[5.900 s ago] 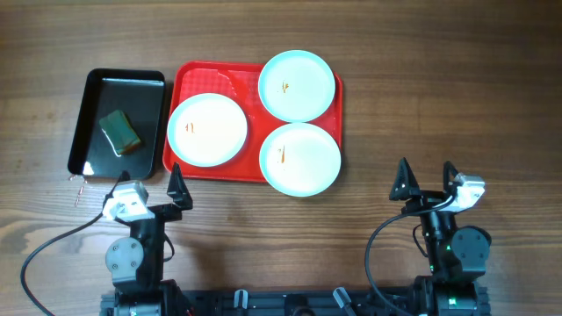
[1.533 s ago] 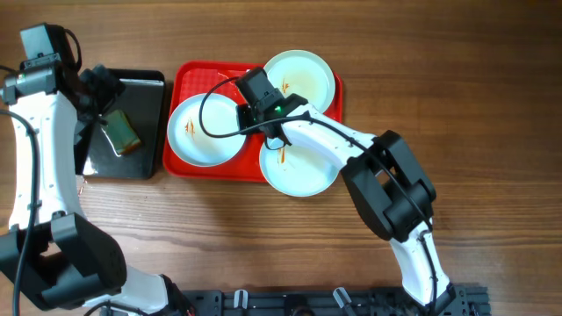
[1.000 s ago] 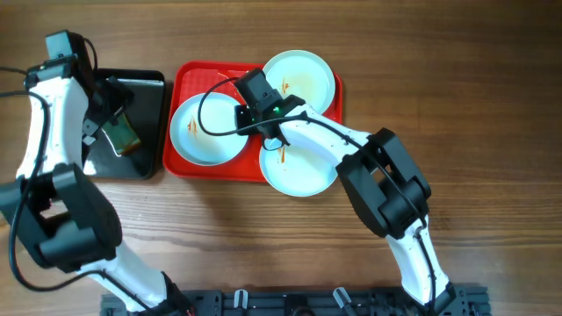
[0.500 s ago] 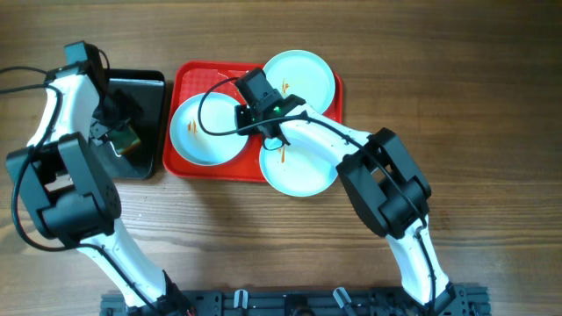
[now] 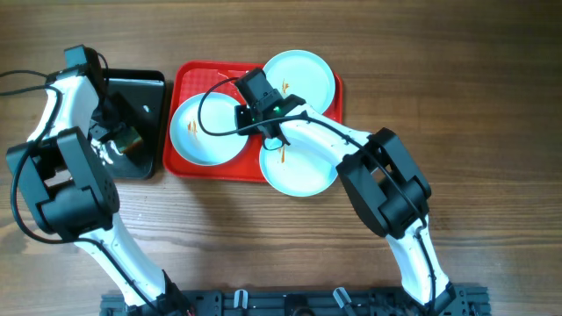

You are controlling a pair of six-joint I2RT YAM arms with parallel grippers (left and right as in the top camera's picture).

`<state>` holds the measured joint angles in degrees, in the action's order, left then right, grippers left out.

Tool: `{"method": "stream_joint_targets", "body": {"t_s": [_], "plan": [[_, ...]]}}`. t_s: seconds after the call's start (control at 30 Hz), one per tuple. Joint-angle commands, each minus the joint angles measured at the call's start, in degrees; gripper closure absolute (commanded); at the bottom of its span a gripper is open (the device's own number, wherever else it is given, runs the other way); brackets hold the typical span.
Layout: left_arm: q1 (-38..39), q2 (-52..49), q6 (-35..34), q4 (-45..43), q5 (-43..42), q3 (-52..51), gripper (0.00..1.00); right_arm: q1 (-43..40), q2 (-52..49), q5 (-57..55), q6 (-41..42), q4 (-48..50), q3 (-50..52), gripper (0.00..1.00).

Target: Clean dirty plates on tray and stack at the side

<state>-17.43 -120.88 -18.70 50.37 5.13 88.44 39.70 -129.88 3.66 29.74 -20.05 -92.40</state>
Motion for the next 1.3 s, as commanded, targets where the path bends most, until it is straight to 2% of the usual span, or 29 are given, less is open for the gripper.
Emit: {"method": "stream_joint_targets", "body": {"t_s": [0.0,0.23,0.3,0.37,0.53,0.73,0.77,0.9,1.0,1.2,1.27], "plan": [[-0.33,-0.98,0.28,-1.62,0.79,-1.68,0.47,0.0,-1.81,0.87,-1.11,-0.37,-0.59,0.96],[-0.33,-0.98,0.28,-2.19,0.76,-2.36,0.65,0.0,-1.81,0.87,-1.11,-0.28,-0.59,0.96],[-0.33,-0.98,0.26,-2.45,0.76,-2.36,0.72,0.0,-1.81,0.85,-1.11,-0.28,-0.59,0.96],[-0.33,-0.96,0.26,-2.64,0.74,-2.36,0.84,0.0,-1.81,0.87,-1.09,-0.11,-0.59,0.96],[-0.33,-0.96,0.28,-1.68,0.74,-2.36,0.96,0.0,-1.81,0.9,-1.09,-0.31,-0.59,0.96],[-0.31,-0.33,0.52,-0.5,0.7,-0.72,0.96,0.0,-1.81,1.6,-1.07,-0.39,-0.59,0.96],[-0.09,1.57,0.92,2.82,0.39,2.12,0.96,0.0,-1.81,2.45,-1.05,-0.35,-0.59,0.96],[0.24,7.61,6.23,5.11,-5.14,4.92,0.96,0.0,-1.81,2.64,-1.09,-0.26,-0.59,0.96],[0.76,12.07,7.72,6.12,-7.06,4.92,0.96,0.0,-1.81,2.8,-1.09,-0.13,-0.59,0.96],[1.2,12.57,8.11,7.37,-7.23,4.9,0.96,-0.02,-1.81,2.84,-1.27,-0.11,-0.59,0.95],[1.44,12.57,11.17,7.41,-11.54,4.9,0.96,-0.02,-1.81,2.84,-1.27,-0.2,-0.59,0.95]]}}
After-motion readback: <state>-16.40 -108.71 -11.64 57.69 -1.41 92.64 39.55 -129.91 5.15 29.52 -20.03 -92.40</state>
